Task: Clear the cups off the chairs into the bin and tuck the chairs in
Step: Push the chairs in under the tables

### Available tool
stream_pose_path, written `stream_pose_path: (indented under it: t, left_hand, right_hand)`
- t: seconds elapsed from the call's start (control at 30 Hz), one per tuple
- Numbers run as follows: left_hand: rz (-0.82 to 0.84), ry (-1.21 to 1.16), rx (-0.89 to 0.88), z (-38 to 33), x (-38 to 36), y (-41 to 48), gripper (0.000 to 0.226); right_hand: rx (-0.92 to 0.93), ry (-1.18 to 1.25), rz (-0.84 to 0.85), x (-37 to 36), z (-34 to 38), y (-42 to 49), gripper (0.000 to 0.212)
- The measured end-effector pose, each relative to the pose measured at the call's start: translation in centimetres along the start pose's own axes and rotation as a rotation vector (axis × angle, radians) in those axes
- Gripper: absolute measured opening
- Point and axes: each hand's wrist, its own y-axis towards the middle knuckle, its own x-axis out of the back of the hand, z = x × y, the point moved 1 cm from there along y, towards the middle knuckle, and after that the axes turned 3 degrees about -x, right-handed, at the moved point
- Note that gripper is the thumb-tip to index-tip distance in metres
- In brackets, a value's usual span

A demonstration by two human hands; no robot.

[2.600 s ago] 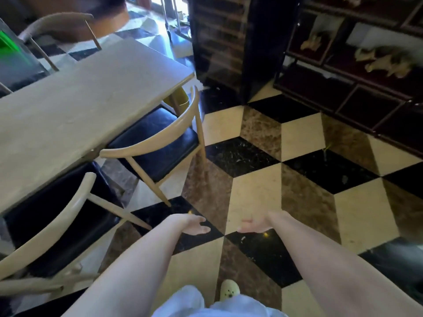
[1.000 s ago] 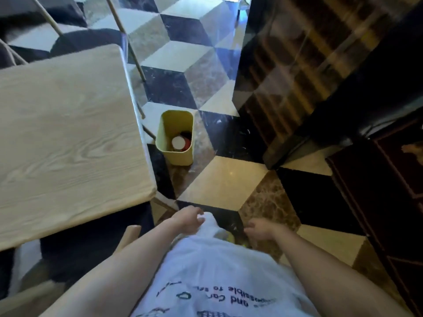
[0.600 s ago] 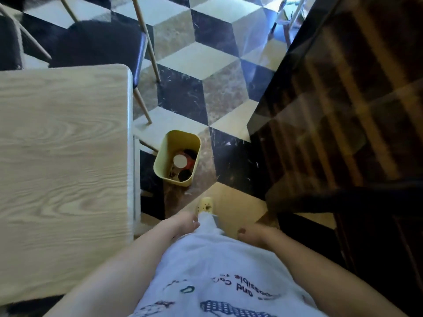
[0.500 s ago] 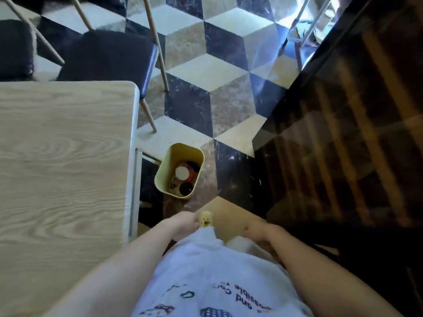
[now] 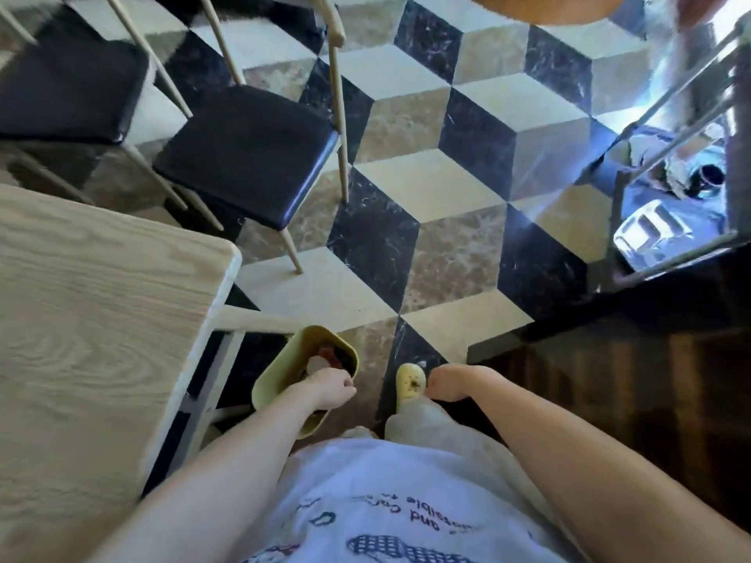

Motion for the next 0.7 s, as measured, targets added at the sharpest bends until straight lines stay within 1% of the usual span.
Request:
stream_pose_path:
  t: [0.07,0.17,0.3,0.4,0.47,0.57,0.7]
  left_hand:
    - [0.010,-0.041,0.008,-1.4,1.1,1.1,0.036]
    - [-0.025,-0.118,0.035,-3.1,3.8,2.9,0.029]
    - [-0.030,-0.178,0.073,-4.2,7.8,4.5,0.026]
    - [-0.048,-0.176,0.082,-4.6,11.1,5.9,0.023]
    - [-0.051,-0.182,0.107,-4.8,13.3,7.1,0.018]
    - [-0.081,-0.267,0.148,-4.4,18.7,9.6,0.019]
    - [-0.133,-0.291,0.159,-3.4,28.3,13.0,0.026]
  right_hand:
    - [0.001,-0.042,-0.026,2.4,-1.8,1.4,0.048]
    - [0.009,-0.129,-0.014,6.2,-3.7,2.8,0.048]
    - [0.032,-0.098,0.026,11.1,-4.6,2.7,0.048]
    - [0.001,-0.093,0.005,15.3,-4.9,2.8,0.050]
    - [0.016,-0.122,-0.011,18.0,-4.8,3.0,0.053]
    - [0.056,-0.177,-0.023,24.2,-4.7,4.4,0.053]
    - [0.103,-0.303,-0.006,34.2,-2.8,7.0,0.051]
